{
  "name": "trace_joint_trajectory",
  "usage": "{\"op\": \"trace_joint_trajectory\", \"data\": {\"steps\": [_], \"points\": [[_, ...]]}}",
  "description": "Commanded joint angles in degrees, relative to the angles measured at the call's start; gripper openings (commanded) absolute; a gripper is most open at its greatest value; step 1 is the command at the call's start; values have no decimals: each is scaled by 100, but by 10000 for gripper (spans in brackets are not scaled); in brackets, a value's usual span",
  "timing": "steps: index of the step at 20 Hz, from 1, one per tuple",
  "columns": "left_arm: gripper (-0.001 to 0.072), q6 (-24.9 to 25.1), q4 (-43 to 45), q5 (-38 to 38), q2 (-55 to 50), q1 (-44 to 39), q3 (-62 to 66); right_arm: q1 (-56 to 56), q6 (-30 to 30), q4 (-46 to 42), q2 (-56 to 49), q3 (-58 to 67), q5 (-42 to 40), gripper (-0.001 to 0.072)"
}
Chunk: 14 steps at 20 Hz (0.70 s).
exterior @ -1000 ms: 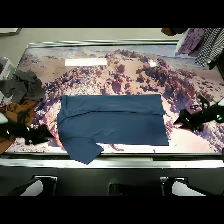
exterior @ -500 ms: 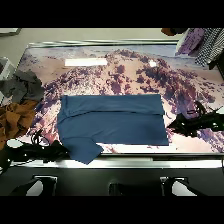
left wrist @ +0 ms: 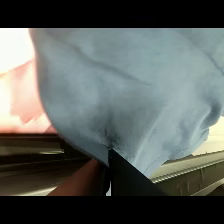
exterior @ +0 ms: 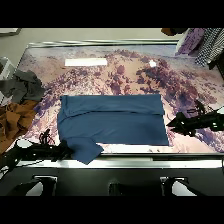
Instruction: Fold the clothes and pants, and hang the long-sleeved shirts on hangers.
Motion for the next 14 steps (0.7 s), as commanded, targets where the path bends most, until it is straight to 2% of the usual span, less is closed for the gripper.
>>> {"op": "trace_joint_trajectory", "data": {"steps": [1, 2, 3, 6, 9, 14], "points": [[16, 87, 7, -13, -31, -55, 15, -15, 376, -627, 0, 20, -177, 362], [16, 129, 9, -42, -31, -55, 26, -15, 695, -1021, -11, 0, -339, 419], [16, 127, 9, -57, -31, -55, 39, -15, 866, -1290, -63, -9, -400, 439], [16, 127, 7, -55, -31, -55, 48, -13, 728, -1322, -426, -107, -302, 453], [16, 127, 7, -52, -31, -55, 48, 4, 334, -1023, -715, -195, -310, 460], [16, 125, 11, -11, -31, -52, 48, 4, 387, -940, -957, -195, -293, 459]]}}
